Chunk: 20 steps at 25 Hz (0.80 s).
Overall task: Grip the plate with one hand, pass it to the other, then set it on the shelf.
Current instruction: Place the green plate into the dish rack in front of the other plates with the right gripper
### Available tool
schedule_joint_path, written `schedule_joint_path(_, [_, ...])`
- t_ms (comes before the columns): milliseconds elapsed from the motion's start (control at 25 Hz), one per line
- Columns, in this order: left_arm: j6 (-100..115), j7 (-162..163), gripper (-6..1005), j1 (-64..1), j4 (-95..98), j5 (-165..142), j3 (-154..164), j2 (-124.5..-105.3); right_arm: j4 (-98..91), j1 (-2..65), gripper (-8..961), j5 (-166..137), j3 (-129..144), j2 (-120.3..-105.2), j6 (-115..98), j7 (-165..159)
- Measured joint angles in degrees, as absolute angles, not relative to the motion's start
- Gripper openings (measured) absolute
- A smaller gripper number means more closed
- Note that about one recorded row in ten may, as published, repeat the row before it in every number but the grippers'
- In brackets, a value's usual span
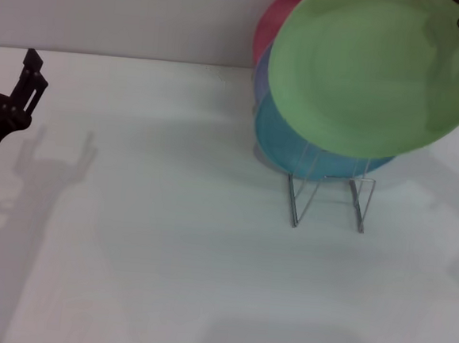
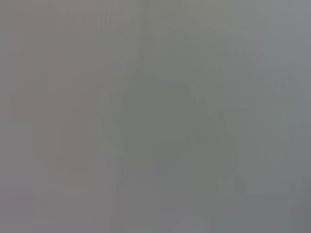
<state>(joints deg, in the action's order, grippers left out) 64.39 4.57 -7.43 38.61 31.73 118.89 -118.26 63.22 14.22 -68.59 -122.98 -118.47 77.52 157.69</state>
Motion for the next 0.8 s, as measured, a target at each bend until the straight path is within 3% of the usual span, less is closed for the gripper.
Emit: schedule_joint_path(800, [64.0, 5.2, 815, -9.7, 37.1, 31.7, 119.0, -118.40, 58.2, 18.3, 35, -72.5, -124.7, -117.96, 77.3, 160.2])
